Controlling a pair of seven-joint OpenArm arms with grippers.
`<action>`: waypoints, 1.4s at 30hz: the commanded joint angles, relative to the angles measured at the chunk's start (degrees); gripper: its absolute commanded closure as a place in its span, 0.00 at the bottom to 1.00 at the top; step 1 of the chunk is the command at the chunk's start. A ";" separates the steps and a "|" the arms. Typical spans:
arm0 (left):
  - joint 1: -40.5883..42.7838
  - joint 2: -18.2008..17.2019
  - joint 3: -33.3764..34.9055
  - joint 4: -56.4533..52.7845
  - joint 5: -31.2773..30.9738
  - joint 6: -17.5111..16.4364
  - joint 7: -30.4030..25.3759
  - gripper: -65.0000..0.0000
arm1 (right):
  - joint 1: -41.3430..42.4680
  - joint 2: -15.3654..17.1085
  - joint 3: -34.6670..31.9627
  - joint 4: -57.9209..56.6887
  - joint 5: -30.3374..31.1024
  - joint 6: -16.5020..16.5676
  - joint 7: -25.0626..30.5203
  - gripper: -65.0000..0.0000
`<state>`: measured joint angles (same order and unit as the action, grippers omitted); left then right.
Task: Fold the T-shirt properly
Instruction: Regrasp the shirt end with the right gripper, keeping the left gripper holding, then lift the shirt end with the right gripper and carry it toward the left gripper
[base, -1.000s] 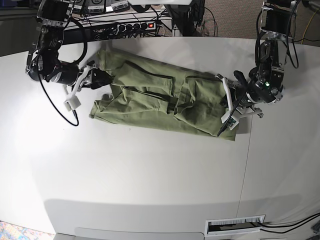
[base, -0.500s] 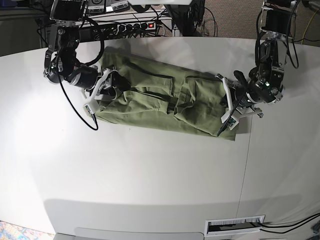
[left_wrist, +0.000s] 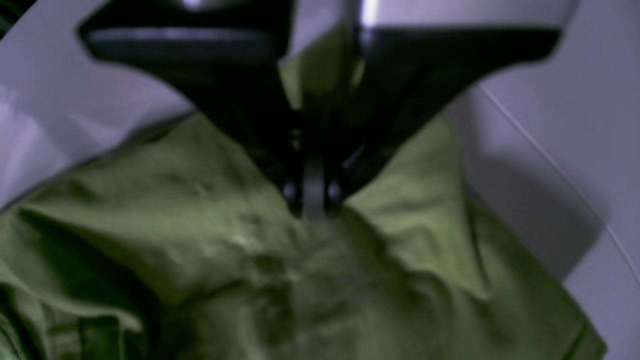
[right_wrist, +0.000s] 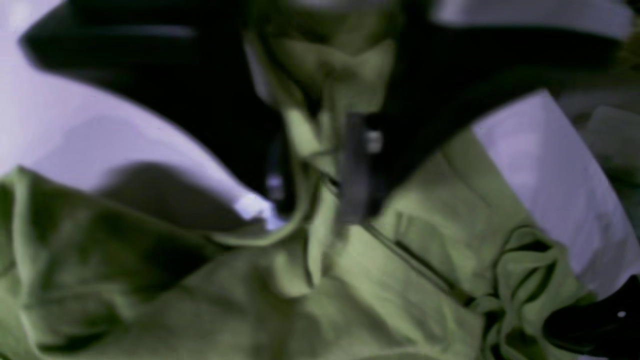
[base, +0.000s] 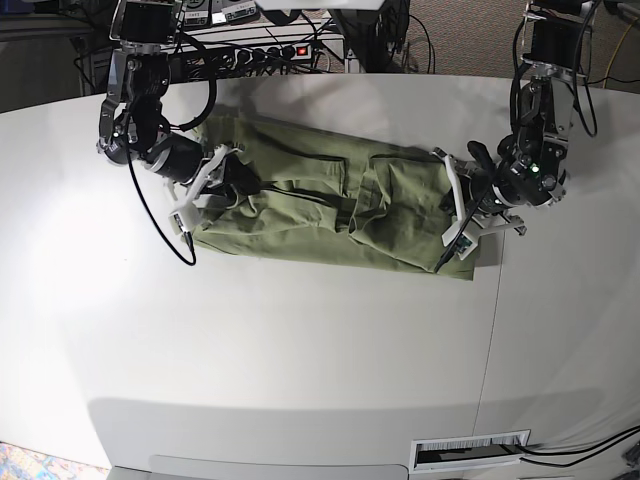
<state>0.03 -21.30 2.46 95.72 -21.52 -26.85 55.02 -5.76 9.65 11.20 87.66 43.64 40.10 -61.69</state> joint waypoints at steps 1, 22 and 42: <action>-0.66 -0.46 -0.37 0.87 -1.62 -0.26 -1.01 1.00 | 0.37 0.35 0.15 0.33 0.48 -0.10 -0.72 0.91; 2.56 2.49 -0.33 0.87 -10.25 -3.26 -1.03 1.00 | 4.31 1.73 11.17 7.89 3.37 -0.10 -9.01 1.00; 6.80 14.75 0.83 0.87 -8.66 -6.88 -1.25 1.00 | 5.01 -1.25 11.08 8.04 18.08 -0.10 -12.41 1.00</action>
<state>7.44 -6.70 3.11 95.72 -29.56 -33.32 54.35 -1.72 7.79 22.17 94.63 59.81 39.88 -75.18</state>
